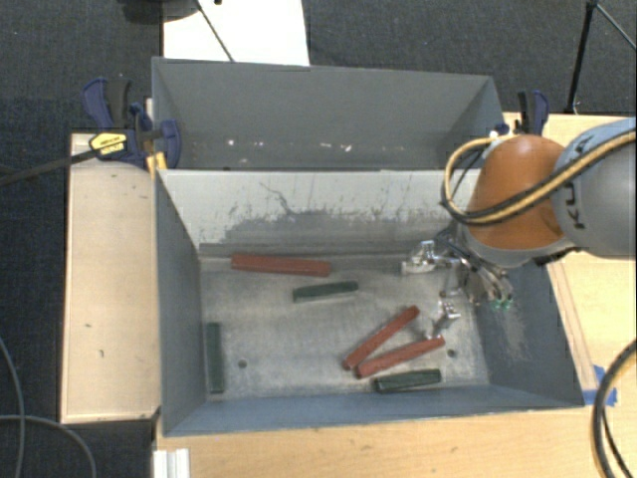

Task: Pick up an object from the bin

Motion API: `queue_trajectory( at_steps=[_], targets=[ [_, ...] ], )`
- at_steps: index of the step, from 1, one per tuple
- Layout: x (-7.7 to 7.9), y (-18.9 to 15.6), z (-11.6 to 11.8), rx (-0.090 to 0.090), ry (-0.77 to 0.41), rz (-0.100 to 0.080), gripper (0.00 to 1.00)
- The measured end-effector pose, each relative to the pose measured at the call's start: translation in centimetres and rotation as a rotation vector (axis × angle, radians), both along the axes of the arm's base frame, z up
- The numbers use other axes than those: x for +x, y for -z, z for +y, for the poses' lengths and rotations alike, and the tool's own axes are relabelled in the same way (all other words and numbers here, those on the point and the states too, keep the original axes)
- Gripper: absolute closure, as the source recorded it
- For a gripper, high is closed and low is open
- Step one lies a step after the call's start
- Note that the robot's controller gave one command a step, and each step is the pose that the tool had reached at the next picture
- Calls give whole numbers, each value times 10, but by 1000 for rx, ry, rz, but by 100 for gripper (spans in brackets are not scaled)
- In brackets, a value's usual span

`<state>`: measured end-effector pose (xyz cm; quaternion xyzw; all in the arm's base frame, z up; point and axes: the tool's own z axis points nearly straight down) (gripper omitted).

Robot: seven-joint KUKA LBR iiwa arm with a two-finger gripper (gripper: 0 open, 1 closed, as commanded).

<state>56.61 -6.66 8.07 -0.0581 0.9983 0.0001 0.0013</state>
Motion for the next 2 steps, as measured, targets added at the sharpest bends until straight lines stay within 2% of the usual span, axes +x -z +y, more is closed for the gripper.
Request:
queue_trajectory(
  at_steps=[1,2],
  targets=[
    [0,0,0,0,-1,0,0],
    [8,5,51,1,91,-17,100]
  ],
)
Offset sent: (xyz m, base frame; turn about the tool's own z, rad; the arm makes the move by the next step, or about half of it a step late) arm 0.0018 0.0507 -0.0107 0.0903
